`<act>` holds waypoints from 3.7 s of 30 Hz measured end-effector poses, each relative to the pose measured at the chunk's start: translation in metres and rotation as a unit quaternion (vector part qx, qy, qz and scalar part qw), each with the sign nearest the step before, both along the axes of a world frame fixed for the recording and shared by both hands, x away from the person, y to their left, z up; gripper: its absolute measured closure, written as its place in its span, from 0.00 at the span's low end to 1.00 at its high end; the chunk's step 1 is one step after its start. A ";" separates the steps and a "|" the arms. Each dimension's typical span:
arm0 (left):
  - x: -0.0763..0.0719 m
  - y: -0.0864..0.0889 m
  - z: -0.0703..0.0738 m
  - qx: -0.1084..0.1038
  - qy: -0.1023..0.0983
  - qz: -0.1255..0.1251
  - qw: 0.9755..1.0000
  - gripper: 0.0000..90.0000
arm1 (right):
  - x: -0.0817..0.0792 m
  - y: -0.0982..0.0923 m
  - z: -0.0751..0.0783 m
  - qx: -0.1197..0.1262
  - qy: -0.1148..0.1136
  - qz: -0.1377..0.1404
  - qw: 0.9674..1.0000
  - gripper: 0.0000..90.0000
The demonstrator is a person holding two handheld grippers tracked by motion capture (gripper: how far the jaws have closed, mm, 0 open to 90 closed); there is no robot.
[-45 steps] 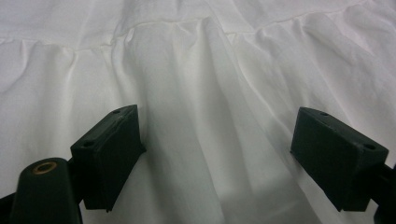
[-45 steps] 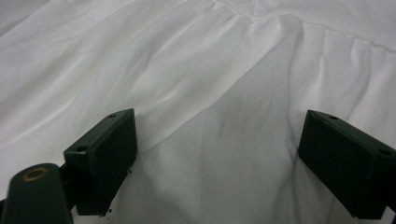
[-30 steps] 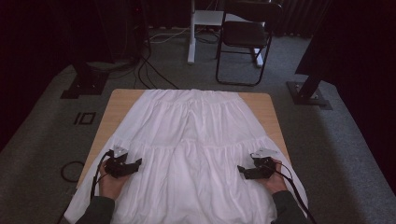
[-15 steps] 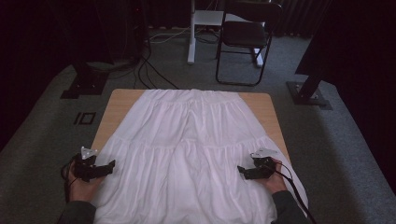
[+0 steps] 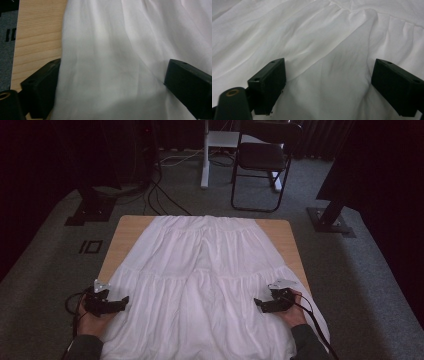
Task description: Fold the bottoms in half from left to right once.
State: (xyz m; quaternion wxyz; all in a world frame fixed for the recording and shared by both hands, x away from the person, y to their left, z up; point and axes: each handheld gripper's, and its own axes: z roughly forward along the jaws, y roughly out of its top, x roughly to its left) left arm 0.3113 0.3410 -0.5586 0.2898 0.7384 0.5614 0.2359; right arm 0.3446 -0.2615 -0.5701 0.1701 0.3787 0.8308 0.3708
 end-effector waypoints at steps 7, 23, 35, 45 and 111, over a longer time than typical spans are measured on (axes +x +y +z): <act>-0.007 0.001 0.008 -0.008 -0.006 -0.015 1.000 0.74 | -0.009 -0.041 0.037 0.035 -0.038 -0.075 0.996 0.34; 0.008 0.048 0.031 0.098 -0.032 0.070 0.992 0.97 | -0.008 -0.087 0.007 -0.046 0.017 -0.177 0.983 0.20; 0.020 0.110 0.036 0.107 -0.026 0.196 0.975 0.98 | -0.014 -0.089 0.010 -0.023 0.020 -0.158 0.987 0.92; 0.003 0.085 0.075 0.074 -0.093 0.158 0.980 0.97 | -0.015 -0.091 0.008 0.008 0.027 -0.157 0.987 0.87; -0.019 -0.065 0.083 0.007 -0.120 -0.129 0.984 0.56 | 0.016 0.116 0.054 0.032 0.026 0.015 0.999 0.58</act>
